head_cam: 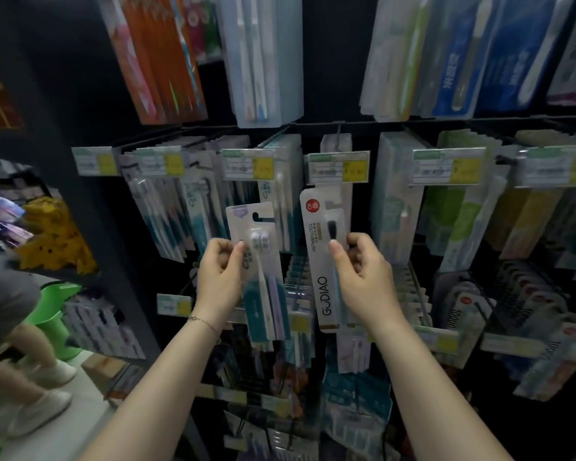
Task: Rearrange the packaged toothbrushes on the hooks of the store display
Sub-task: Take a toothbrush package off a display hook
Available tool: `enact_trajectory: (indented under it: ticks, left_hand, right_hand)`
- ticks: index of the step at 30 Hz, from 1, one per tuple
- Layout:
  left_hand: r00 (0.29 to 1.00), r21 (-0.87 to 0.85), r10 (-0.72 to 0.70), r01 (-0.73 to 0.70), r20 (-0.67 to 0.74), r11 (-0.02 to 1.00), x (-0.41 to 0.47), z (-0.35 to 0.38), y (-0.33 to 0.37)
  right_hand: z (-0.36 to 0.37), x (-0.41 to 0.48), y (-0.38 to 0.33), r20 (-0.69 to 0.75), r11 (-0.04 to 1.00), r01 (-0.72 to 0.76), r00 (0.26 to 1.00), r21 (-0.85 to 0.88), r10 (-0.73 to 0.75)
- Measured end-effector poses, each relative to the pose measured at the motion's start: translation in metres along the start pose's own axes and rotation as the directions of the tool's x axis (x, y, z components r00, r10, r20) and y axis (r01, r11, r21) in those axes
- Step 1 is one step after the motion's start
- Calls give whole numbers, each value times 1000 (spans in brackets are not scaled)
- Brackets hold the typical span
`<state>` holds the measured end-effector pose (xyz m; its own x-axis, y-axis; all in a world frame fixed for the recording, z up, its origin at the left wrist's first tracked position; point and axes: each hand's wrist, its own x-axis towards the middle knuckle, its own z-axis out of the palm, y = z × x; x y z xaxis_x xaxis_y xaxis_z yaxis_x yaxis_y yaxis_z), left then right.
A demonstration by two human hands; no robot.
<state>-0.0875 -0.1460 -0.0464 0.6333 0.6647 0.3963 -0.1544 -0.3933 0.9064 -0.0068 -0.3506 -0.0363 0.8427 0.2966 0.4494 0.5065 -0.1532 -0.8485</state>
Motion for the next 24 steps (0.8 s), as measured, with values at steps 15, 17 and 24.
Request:
enact_trajectory:
  ticks: [15, 17, 24]
  left_hand:
    - [970, -144, -124, 95, -207, 985, 94, -83, -40]
    - [958, -202, -149, 100, -244, 974, 104, -82, -40]
    - [972, -316, -77, 2, -224, 949, 125, -69, -23]
  right_hand:
    - [119, 15, -27, -20, 998, -8, 1000, 63, 9]
    - [124, 16, -27, -23, 997, 0, 1000, 78, 2]
    - [126, 16, -20, -45, 998, -24, 999, 54, 26]
